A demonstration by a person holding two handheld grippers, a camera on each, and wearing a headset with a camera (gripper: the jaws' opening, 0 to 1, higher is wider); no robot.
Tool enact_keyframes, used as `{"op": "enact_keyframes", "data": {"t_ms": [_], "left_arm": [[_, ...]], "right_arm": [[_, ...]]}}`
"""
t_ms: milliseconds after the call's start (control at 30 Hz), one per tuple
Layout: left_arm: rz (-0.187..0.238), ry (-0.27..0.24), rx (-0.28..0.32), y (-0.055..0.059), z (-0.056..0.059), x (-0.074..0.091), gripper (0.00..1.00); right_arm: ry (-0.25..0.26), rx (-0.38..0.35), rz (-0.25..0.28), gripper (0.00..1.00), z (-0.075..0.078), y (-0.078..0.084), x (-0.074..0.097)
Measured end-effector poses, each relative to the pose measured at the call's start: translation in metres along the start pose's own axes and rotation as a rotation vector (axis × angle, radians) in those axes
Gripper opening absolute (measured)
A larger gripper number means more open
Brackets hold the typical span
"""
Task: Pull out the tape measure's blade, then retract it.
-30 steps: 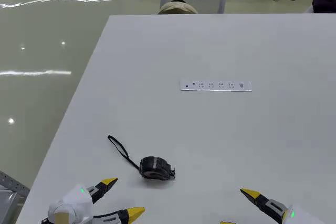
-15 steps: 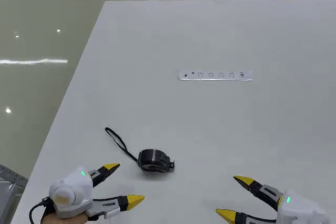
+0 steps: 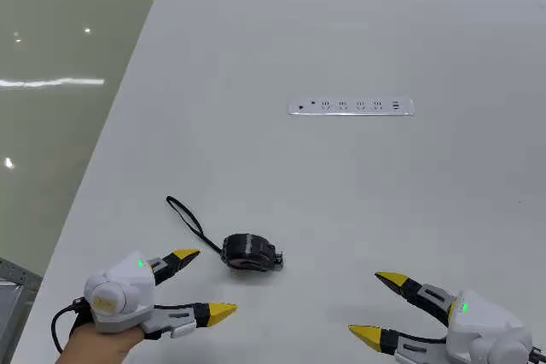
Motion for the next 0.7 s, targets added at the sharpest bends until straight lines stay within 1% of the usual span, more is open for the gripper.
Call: {"op": "enact_keyframes", "data": {"t_ms": [333,467,700], "left_arm": [[-0.017,0.008,-0.025,-0.004,-0.003,-0.003,0.71],[-0.026,0.011,-0.033,-0.006,-0.004,-0.006,0.70],[-0.037,0.020,-0.042,-0.008,-0.003,-0.010,0.70]], "right_arm": [[-0.022,0.011,0.005,0.55,0.003,-0.004,-0.006],[-0.028,0.017,0.003,0.55,0.005,-0.004,-0.008],[-0.040,0.020,0.002,0.54,0.006,-0.004,-0.009]]}}
Point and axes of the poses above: the centre of the closed fingertips' face, and the gripper's own axes: x roughly backward along the fingers, z roughly to its right, y roughly out of its underside, the point moved 1 cm from there along x, roughly backward along the fingers, and after that the axes turned 15 degrees about -z, right-handed, at the moved point
